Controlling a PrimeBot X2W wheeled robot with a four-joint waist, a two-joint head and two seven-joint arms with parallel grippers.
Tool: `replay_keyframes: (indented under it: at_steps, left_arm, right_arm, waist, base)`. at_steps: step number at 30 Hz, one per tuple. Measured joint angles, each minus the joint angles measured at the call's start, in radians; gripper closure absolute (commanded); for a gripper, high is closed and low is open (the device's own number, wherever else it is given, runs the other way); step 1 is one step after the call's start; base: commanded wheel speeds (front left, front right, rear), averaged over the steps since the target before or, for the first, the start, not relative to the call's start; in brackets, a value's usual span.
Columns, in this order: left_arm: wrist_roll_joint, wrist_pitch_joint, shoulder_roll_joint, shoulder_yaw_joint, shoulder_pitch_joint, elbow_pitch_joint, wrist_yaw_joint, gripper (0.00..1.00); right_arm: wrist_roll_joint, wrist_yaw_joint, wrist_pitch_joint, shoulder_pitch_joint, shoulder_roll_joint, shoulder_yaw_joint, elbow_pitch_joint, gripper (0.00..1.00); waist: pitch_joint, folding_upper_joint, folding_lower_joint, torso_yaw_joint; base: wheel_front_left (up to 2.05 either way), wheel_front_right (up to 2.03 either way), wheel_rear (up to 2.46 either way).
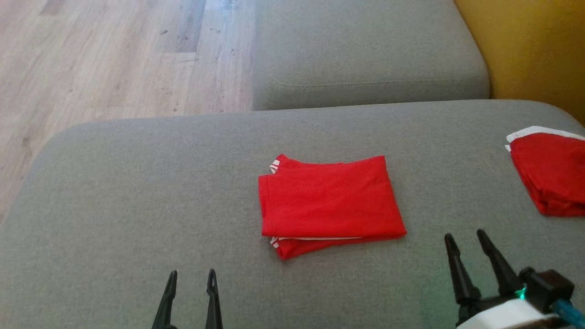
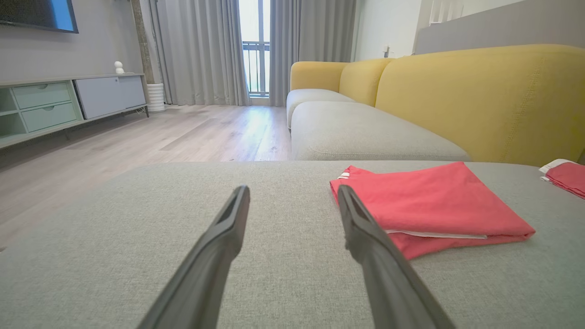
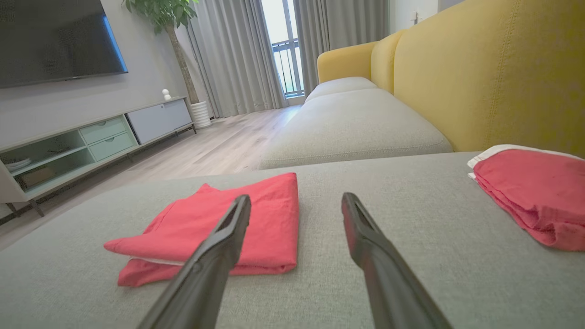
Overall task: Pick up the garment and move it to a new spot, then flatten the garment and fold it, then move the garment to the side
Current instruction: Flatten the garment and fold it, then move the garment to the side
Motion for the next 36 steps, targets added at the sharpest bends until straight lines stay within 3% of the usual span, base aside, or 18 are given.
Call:
replay_keyframes:
  at_steps: [8,36]
  left_arm:
    - [0.0,0.0,-0.008,0.02,0.008,0.013,-0.017,0.0]
    - [0.029,0.0,-0.037,0.031,0.009,0.031,-0.06,0.0]
  right_arm:
    - [-0.029,0.0,0.0,0.017,0.036,-0.012,-0.012,0.0]
    - [0.0,0.0,0.0,0.011,0.031,0.003,0.014,0.0]
  waist:
    - [-0.014,0.0,0.0,-0.011]
    - [0.023,0.0,0.0,-0.007]
  base:
    - [0.0,0.0,0.0]
    - [0.0,0.0,0.0]
